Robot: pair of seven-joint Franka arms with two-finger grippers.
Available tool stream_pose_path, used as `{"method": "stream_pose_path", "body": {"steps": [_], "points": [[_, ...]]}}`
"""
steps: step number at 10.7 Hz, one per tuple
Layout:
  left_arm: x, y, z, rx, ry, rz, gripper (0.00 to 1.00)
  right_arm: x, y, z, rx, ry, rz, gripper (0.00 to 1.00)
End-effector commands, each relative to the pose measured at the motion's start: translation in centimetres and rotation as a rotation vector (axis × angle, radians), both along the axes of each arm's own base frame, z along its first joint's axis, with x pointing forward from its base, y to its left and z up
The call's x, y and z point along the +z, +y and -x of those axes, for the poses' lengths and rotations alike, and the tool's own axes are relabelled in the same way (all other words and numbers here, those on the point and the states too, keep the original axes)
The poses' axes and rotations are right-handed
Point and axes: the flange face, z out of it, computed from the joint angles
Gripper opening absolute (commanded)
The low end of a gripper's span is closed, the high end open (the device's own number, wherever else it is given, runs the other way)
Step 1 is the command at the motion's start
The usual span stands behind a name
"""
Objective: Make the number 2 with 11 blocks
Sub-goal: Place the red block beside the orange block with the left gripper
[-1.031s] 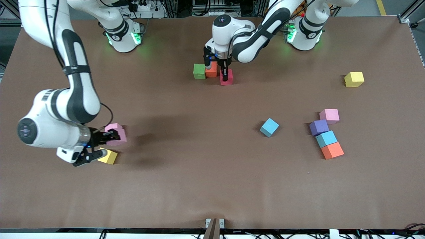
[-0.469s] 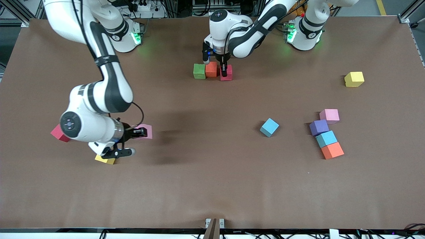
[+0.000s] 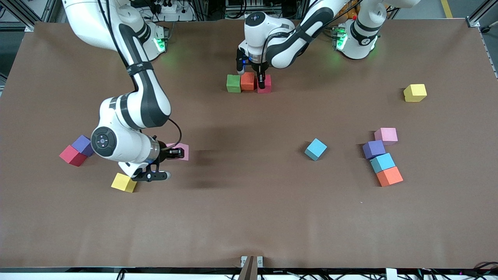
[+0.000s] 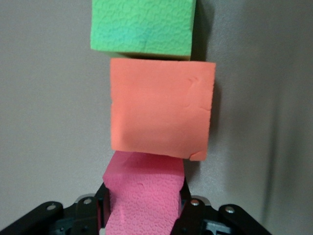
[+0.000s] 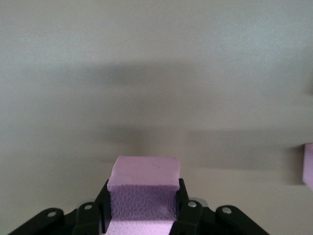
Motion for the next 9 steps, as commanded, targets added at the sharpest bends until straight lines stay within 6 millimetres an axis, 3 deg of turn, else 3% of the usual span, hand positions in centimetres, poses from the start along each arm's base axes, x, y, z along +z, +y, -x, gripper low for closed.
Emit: {"method": "stream_pose_path", "body": {"steps": [1, 6, 9], "points": [[0.3, -0.6, 0.3, -0.011, 0.002, -0.005, 0.0, 0.3, 3.3, 1.3, -0.067, -0.003, 0.002, 0.18], [0.3, -1.5, 0.5, -0.012, 0.011, 0.003, 0.0, -0.3, 8.5, 3.6, -0.144, -0.03, 0.017, 0.18], [0.3, -1.8, 1.0, -0.012, 0.015, 0.003, 0.02, -0.5, 9.4, 4.1, -0.159, -0.033, 0.021, 0.18]]}}
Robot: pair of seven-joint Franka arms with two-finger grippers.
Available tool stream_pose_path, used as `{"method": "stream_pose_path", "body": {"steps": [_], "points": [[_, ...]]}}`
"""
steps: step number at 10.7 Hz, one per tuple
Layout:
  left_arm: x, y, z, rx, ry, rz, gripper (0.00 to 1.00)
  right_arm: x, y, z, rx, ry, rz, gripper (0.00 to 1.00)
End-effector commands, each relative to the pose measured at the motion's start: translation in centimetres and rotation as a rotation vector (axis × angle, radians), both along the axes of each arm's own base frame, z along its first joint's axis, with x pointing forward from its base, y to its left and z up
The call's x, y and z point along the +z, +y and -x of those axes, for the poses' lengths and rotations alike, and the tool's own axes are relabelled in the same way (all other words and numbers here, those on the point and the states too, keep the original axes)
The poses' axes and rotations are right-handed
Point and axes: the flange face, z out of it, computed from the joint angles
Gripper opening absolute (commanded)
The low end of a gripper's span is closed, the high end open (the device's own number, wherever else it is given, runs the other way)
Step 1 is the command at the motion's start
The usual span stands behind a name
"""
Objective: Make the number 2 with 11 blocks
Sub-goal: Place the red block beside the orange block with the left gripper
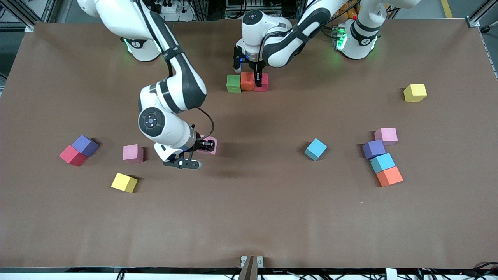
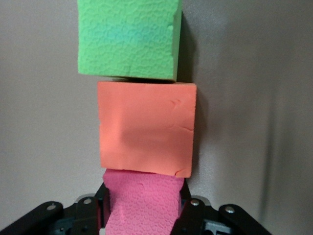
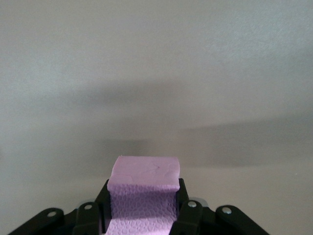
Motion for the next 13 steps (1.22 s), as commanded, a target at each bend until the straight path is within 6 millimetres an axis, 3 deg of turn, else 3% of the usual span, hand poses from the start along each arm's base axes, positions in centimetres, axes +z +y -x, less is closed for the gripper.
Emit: {"method": "stream_pose_path", "body": {"steps": [1, 2, 7, 10, 13], "points": [[0.2, -0.7, 0.7, -0.002, 0.003, -0.016, 0.35, 0.1, -0.1, 0.3, -0.028, 0.001, -0.007, 0.18], [0.4, -0.8, 0.4, 0.006, -0.004, -0.03, 0.99, 0.1, -0.2, 0.3, -0.029, 0.001, -0.007, 0.18], [1.1, -0.7, 0.1, 0.006, -0.026, -0.041, 1.0, 0.1, -0.1, 0.3, -0.028, 0.001, -0.007, 0.18], [4.3, -0.9, 2.0, -0.026, -0.066, -0.08, 1.0, 0.1, -0.1, 0.3, -0.028, -0.001, -0.007, 0.18], [7.6, 0.2, 0.5, 0.039, -0.029, -0.082, 1.0, 0.1, -0.1, 0.3, -0.028, -0.001, -0.007, 0.18]]}}
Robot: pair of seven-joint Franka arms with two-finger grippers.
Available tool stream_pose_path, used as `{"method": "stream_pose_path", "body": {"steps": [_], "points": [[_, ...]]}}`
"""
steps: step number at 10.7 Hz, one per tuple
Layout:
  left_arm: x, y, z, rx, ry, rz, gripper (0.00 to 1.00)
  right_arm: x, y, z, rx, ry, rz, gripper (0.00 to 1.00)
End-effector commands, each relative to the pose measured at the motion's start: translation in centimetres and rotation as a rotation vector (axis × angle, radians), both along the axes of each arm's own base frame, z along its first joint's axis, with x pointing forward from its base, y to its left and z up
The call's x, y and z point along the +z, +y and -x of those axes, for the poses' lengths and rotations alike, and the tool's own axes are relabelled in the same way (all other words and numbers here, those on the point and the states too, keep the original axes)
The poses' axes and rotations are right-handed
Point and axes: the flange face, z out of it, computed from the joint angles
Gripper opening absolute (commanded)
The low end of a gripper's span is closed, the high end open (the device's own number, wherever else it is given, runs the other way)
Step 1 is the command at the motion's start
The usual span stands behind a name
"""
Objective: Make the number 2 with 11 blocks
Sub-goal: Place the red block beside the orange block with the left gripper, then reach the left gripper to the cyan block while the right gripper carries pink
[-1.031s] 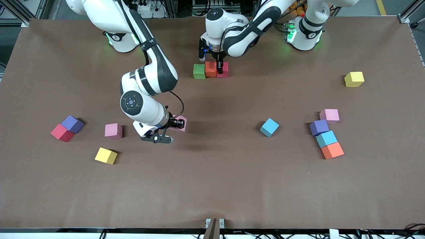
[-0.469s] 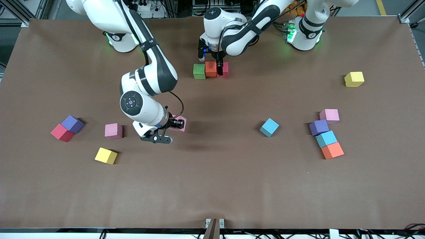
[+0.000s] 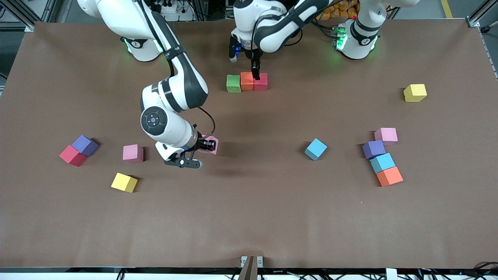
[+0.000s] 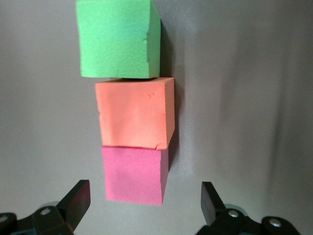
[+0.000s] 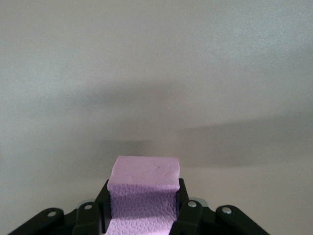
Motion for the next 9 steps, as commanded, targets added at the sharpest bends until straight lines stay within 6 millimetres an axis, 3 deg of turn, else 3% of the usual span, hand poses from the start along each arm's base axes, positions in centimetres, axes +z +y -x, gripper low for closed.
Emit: {"method": "stream_pose_path", "body": {"steps": [1, 2, 4, 5, 8, 9], "points": [[3.7, 2.0, -3.0, 0.076, 0.0, -0.005, 1.0, 0.3, 0.0, 0.3, -0.018, -0.001, -0.01, 0.18], [5.6, 3.1, -4.9, 0.118, -0.001, 0.003, 1.0, 0.1, 0.0, 0.3, -0.018, 0.001, -0.008, 0.18], [8.1, 6.9, -11.3, 0.266, 0.03, 0.026, 1.0, 0.1, 0.7, 0.7, -0.014, 0.0, -0.008, 0.18], [8.7, 9.0, -14.3, 0.342, 0.051, 0.036, 1.0, 0.0, 2.0, 1.2, -0.032, -0.013, -0.006, 0.18], [12.6, 12.2, -22.5, 0.528, 0.033, 0.097, 1.0, -0.9, 6.5, 3.6, -0.054, -0.024, 0.001, 0.18], [13.1, 14.1, -26.0, 0.601, 0.026, 0.105, 1.0, -1.1, 8.2, 4.7, -0.056, -0.025, 0.002, 0.18]]}}
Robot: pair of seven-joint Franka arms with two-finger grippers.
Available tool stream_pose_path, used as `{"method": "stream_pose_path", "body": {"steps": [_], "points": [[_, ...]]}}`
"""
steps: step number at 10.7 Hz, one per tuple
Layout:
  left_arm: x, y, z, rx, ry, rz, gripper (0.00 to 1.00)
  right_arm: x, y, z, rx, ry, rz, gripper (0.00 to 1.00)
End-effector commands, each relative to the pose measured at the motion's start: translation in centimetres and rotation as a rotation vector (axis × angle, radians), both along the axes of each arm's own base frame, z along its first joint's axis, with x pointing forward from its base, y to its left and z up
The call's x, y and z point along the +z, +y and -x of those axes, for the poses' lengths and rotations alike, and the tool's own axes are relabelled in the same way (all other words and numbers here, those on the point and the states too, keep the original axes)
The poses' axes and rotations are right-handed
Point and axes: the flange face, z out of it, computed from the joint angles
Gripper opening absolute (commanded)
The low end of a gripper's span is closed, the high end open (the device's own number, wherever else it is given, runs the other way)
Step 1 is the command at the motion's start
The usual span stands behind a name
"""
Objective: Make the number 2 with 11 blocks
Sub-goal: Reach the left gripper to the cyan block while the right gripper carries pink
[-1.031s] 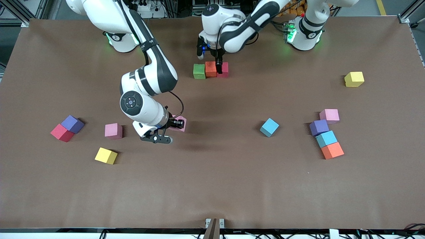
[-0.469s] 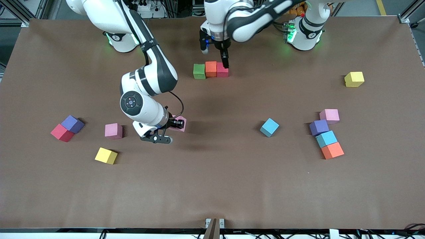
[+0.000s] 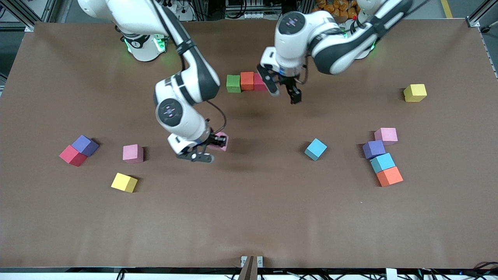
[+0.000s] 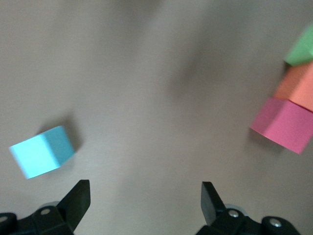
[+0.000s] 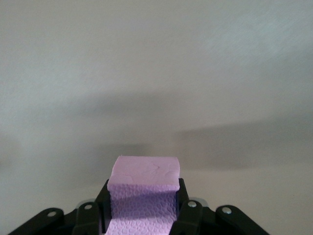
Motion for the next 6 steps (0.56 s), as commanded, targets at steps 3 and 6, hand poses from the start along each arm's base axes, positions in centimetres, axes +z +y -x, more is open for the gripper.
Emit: {"method": "stream_pose_path", "body": {"steps": [3, 6], "points": [[2.8, 7.4, -12.2, 0.288, -0.01, 0.035, 1.0, -1.9, 6.7, 4.8, -0.03, -0.011, 0.01, 0.17], [3.0, 13.3, -18.0, 0.45, -0.004, 0.068, 1.0, -3.3, 9.7, 7.7, -0.005, -0.003, 0.025, 0.17]]}}
